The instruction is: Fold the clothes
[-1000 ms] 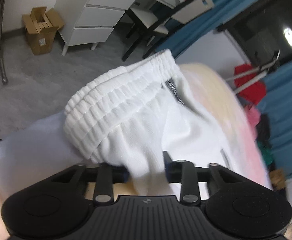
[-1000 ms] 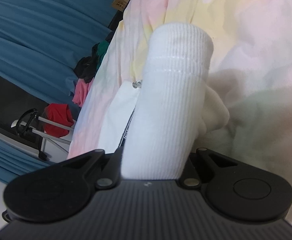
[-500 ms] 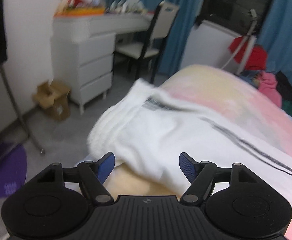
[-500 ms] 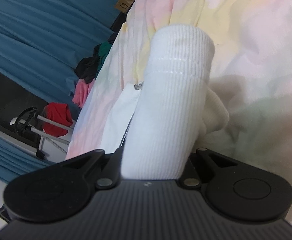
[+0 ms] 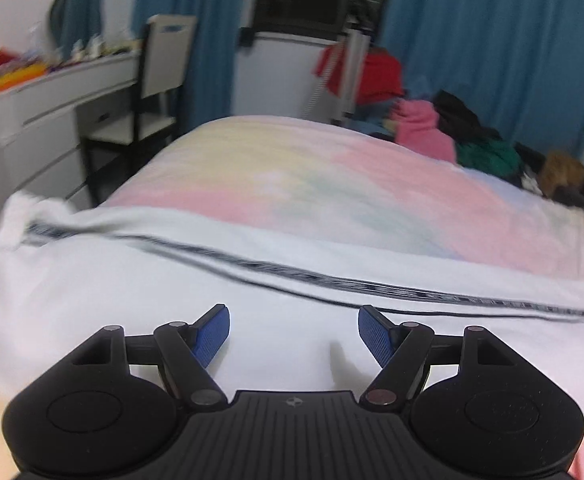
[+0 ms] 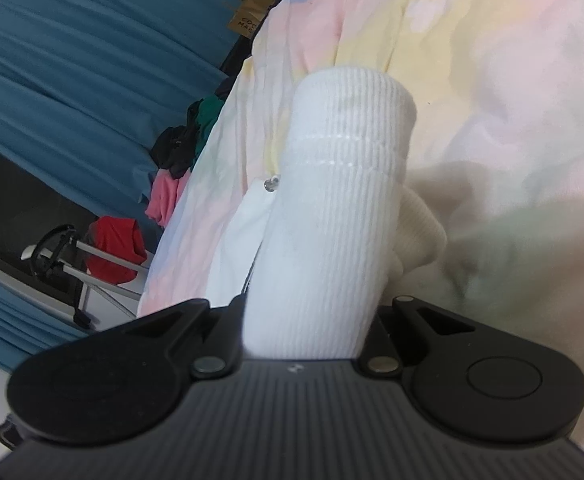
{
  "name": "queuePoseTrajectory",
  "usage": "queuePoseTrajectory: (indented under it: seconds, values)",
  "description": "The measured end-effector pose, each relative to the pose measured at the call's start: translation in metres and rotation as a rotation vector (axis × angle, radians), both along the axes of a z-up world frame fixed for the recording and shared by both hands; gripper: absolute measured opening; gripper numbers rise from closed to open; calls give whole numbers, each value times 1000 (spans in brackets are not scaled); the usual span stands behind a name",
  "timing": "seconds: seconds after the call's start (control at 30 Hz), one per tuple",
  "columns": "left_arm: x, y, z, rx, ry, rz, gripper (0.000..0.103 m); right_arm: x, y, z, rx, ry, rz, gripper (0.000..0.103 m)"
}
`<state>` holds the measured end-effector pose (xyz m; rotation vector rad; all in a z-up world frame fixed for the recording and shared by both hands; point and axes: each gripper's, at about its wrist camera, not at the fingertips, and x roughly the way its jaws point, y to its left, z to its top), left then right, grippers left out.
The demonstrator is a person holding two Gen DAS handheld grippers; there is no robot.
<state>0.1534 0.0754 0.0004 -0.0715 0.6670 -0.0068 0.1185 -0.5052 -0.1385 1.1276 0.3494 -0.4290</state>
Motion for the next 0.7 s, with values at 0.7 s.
queuePoseTrajectory:
  seconds: [0.7]
  values:
    - [26,-37,-72,158,88,-77,76,7,23,33,-230,59,7,11]
